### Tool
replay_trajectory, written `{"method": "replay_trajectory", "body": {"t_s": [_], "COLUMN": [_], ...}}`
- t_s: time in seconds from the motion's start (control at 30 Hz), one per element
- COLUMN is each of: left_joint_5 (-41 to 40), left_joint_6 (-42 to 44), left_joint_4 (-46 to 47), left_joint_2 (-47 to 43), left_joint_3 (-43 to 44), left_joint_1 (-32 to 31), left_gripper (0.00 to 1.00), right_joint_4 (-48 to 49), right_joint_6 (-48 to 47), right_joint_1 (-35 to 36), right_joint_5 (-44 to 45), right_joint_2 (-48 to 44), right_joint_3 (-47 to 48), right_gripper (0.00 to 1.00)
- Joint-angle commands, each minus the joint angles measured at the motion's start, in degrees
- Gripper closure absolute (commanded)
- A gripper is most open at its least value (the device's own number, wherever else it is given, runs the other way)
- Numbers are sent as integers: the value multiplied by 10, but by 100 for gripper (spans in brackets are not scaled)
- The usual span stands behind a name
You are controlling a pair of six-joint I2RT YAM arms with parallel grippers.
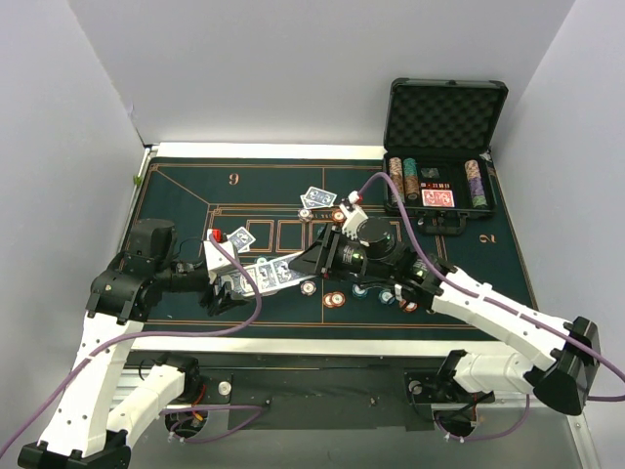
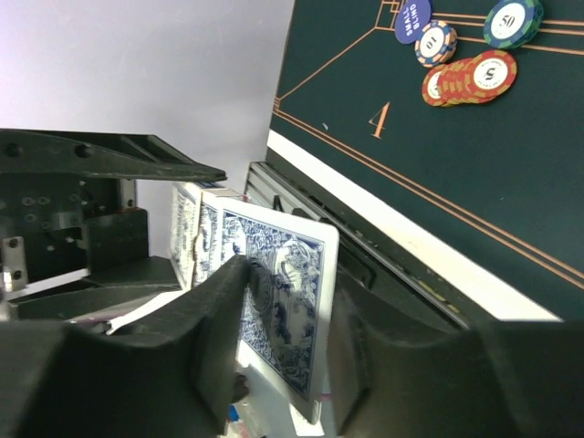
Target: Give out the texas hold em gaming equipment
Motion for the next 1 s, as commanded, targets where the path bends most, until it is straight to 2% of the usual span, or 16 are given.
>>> {"method": "replay_trajectory", "body": {"t_s": [0.0, 0.07, 0.57, 0.77, 0.9, 0.97], "left_joint_5": [16, 17, 15, 15, 16, 17], "left_joint_6": [6, 5, 4, 4, 4, 3], "left_joint_4": [11, 12, 12, 13, 14, 15], "left_joint_2": [-6, -5, -11, -11, -11, -12], "left_joint_3": [27, 27, 23, 23, 20, 20], "left_joint_1": [4, 4, 4, 4, 4, 4], "left_gripper": [70, 70, 70, 70, 70, 70], "right_joint_4": [17, 12, -61, -89, -105, -115], "right_joint_6": [2, 1, -45, -63, -71, -73], "right_joint_1": [-7, -8, -25, -42, -54, -59], "right_joint_5": [9, 9, -7, -12, -22, -23], "right_joint_2": [-29, -36, -45, -59, -67, -69], "right_joint_3": [-3, 1, 45, 65, 79, 89], "right_gripper": [71, 76, 76, 83, 91, 98]}}
